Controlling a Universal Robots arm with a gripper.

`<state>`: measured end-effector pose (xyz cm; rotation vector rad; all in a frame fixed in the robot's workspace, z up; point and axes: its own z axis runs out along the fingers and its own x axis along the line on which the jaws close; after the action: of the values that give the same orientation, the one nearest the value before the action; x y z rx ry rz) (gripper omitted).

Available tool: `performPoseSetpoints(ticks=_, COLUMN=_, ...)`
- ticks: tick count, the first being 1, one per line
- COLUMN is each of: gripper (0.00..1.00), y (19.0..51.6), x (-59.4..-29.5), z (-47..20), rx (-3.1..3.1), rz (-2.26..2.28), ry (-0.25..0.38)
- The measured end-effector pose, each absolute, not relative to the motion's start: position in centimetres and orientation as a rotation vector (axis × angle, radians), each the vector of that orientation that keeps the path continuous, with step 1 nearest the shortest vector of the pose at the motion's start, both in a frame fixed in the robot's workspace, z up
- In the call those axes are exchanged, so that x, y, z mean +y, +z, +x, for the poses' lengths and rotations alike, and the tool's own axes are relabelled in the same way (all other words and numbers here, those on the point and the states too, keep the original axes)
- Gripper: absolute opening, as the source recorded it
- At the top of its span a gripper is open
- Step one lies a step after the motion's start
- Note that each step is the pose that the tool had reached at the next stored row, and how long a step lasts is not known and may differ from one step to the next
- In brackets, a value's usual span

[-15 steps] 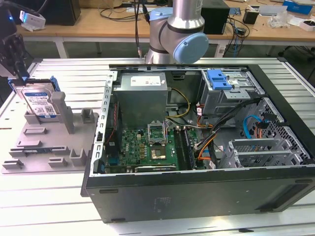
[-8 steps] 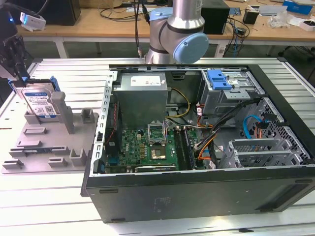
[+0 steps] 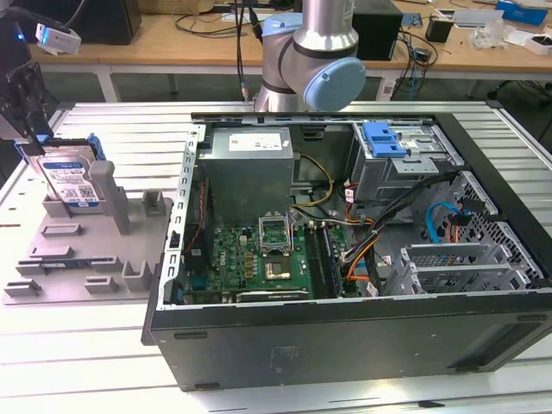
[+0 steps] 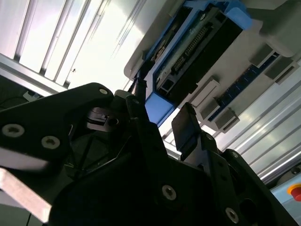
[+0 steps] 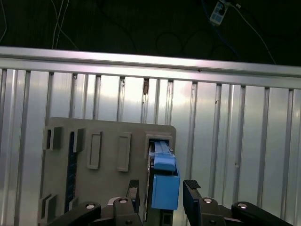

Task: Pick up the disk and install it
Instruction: 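Pick up the disk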

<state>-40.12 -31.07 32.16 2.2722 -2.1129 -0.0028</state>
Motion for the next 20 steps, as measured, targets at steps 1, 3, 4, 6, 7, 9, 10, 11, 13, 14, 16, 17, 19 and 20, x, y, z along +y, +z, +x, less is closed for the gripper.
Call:
performPoseSetpoints(ticks=1, gripper=0.5, y=32.1, x=-31.1, z=-40.1, rx=-2.113, rz=2.272, ry=-0.003)
performPoseSetpoints(ticks=3, gripper=0.5, y=31.9, x=-31.1, z=-40.1, rx=-2.113, rz=2.272, ry=-0.003)
performPoseSetpoints(ticks=4, gripper=0.5, y=31.9, x=-31.1, z=-40.1, rx=-2.113, rz=2.272, ry=-0.003)
performPoseSetpoints(ticks=6, gripper=0.5, y=31.8, x=-31.1, z=-40.1, rx=-2.113, rz=2.272, ry=-0.003)
performPoseSetpoints(ticks=7, gripper=0.5, y=31.6, x=-31.1, z=-40.1, rx=-2.117, rz=2.269, ry=-0.003)
performPoseSetpoints(ticks=9, gripper=0.5, y=31.4, x=-31.1, z=-40.1, rx=-2.121, rz=2.264, ry=-0.003)
performPoseSetpoints(ticks=10, gripper=0.5, y=31.3, x=-31.1, z=-40.0, rx=-2.131, rz=2.256, ry=-0.004)
performPoseSetpoints(ticks=11, gripper=0.5, y=31.1, x=-31.1, z=-40.0, rx=-2.143, rz=2.244, ry=-0.004)
performPoseSetpoints(ticks=13, gripper=0.5, y=31.0, x=-31.1, z=-40.0, rx=-2.149, rz=2.238, ry=-0.004)
performPoseSetpoints(ticks=14, gripper=0.5, y=30.9, x=-31.1, z=-40.0, rx=-2.15, rz=2.237, ry=-0.004)
performPoseSetpoints(ticks=16, gripper=0.5, y=30.9, x=-31.1, z=-40.0, rx=-2.151, rz=2.237, ry=-0.004)
performPoseSetpoints(ticks=17, gripper=0.5, y=30.9, x=-31.1, z=-40.1, rx=-2.151, rz=2.237, ry=-0.004)
performPoseSetpoints(ticks=19, gripper=0.5, y=30.9, x=-31.1, z=-40.1, rx=-2.151, rz=2.236, ry=-0.005)
performPoseSetpoints(ticks=20, gripper=0.5, y=30.8, x=-31.1, z=-40.1, rx=-2.153, rz=2.235, ry=-0.005)
